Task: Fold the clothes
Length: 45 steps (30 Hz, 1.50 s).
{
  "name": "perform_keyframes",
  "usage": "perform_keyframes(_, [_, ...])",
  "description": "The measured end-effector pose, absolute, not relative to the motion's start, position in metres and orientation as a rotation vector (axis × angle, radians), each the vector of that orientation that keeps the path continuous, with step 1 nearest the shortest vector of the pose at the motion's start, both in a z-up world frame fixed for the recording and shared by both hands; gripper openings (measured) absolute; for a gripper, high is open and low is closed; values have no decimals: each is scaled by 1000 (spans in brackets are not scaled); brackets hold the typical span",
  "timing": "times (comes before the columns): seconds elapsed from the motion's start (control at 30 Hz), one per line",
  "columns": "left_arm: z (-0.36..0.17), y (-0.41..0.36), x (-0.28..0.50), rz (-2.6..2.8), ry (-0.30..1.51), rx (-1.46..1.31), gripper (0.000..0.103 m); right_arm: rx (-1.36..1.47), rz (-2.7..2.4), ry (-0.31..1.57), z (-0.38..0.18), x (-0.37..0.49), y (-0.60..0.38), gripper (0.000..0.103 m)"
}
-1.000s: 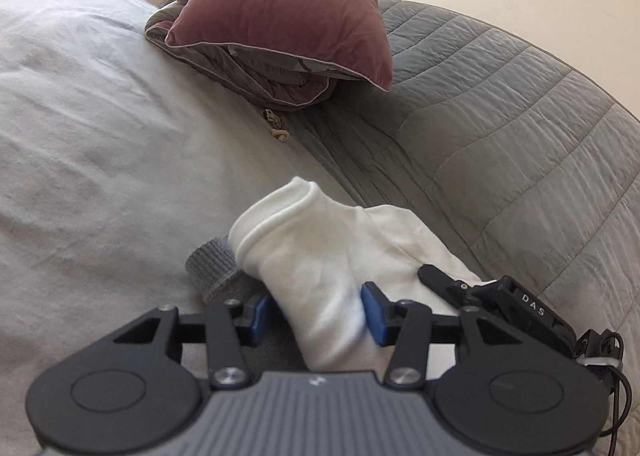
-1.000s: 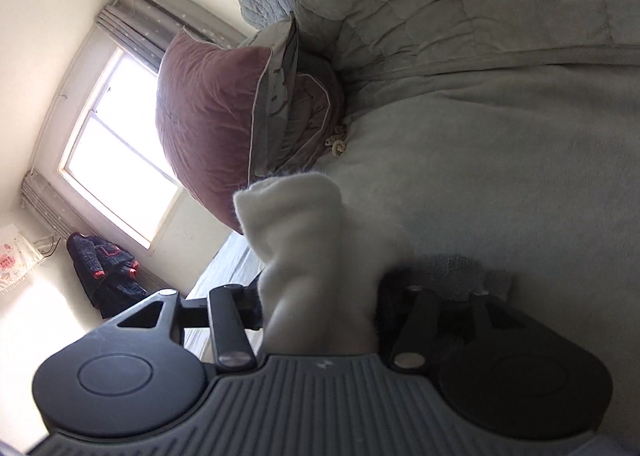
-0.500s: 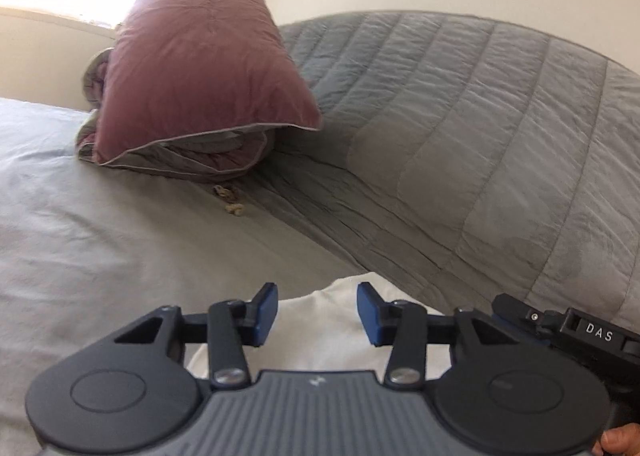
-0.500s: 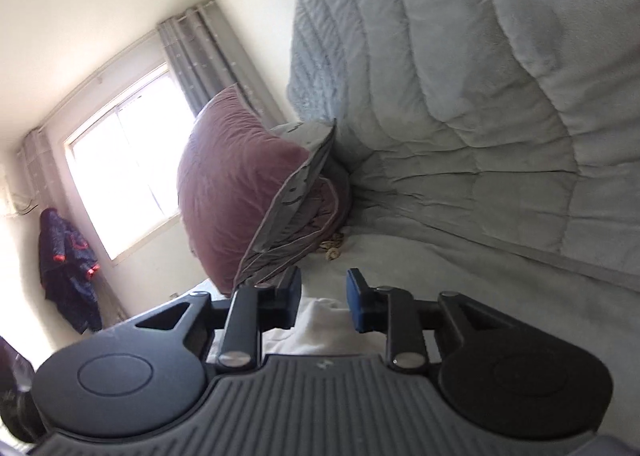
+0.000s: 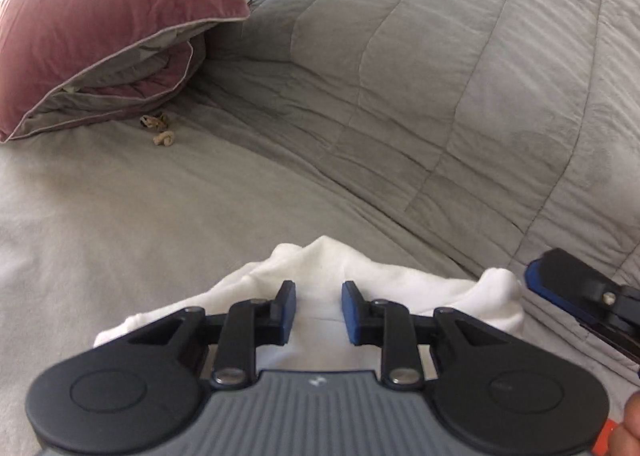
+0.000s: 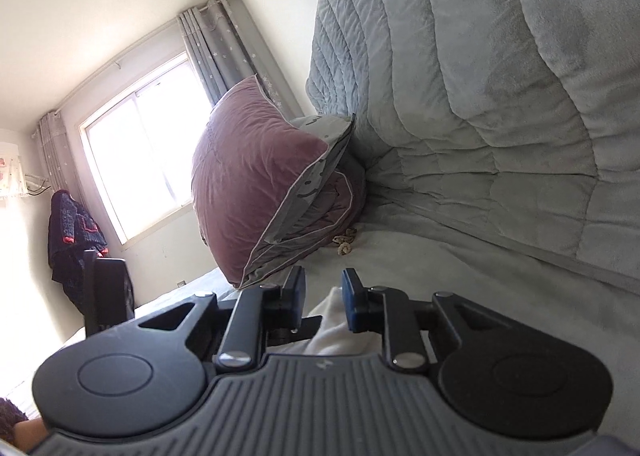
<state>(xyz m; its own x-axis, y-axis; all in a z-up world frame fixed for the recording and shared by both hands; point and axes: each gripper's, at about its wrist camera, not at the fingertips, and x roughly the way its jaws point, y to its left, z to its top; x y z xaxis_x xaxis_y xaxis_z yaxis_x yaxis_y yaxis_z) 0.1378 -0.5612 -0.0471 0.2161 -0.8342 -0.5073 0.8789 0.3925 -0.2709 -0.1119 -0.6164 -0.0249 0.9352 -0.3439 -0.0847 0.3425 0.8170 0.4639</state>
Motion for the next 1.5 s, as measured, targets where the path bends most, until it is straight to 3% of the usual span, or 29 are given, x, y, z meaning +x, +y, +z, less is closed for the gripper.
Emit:
perform_keyframes(0.13, [-50,-566,142,-1175,690,77,26,487,-416,95,-31,-94,-617,21])
perform_keyframes(0.27, [-58,-566,150,-1170,729,14,26,514,-527,241,-48,-80,-629,1])
perform_keyframes(0.5, [-51,-564,138,-1131,687,49,26,543,-541,246,-53,-80,-634,1])
perform_keyframes(0.6, [-40,-551,132,-1112,690,33,27,559,-526,222,-50,-83,-634,7])
perform_keyframes(0.67, [-34,-541,124,-1088,697,52,29,589,-506,208,-47,-86,-635,17])
perform_keyframes(0.8, [-19,-515,107,-1036,727,85,35,542,-535,225,-36,-80,-622,22])
perform_keyframes(0.87, [-9,-501,99,-1014,731,127,36,531,-539,237,-30,-78,-615,39])
perform_keyframes(0.9, [-6,-495,95,-1002,730,150,37,529,-537,240,-24,-80,-610,42])
perform_keyframes(1.1, [22,-456,75,-918,748,195,38,484,-532,268,19,-93,-577,43])
perform_keyframes(1.23, [40,-427,57,-881,753,200,46,437,-548,284,47,-108,-552,46])
perform_keyframes(1.5, [78,-378,21,-842,752,192,51,410,-573,308,92,-138,-507,54])
